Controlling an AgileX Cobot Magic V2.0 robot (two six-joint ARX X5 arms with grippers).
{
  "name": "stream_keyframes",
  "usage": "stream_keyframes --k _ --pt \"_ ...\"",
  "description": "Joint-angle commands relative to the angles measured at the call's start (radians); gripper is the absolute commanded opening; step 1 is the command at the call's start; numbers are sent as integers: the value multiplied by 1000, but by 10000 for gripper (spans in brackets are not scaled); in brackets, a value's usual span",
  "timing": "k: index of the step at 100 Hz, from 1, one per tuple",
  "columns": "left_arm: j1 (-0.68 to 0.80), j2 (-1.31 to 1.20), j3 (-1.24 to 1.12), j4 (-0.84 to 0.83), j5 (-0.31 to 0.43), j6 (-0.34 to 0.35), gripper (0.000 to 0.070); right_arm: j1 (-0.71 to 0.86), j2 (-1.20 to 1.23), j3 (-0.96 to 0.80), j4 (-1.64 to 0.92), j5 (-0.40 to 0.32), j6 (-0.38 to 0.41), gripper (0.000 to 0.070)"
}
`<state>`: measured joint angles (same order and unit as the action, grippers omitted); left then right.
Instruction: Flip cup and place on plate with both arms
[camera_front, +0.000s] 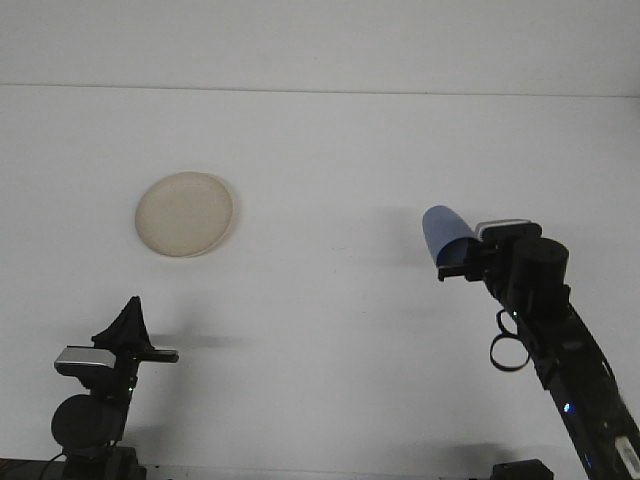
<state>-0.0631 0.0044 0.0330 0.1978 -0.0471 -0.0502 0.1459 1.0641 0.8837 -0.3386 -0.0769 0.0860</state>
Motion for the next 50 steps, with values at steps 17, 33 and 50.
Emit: stream_keyframes --k 17,33,50 --pt "0 -1 -19 13 3 5 10 199 -60 159 -347 66 189 0" --pt "0 -1 -19 13 3 5 10 328 10 319 -542 79 268 0" --pt "0 -1 -19 13 2 5 10 430 167 500 -734 81 285 0"
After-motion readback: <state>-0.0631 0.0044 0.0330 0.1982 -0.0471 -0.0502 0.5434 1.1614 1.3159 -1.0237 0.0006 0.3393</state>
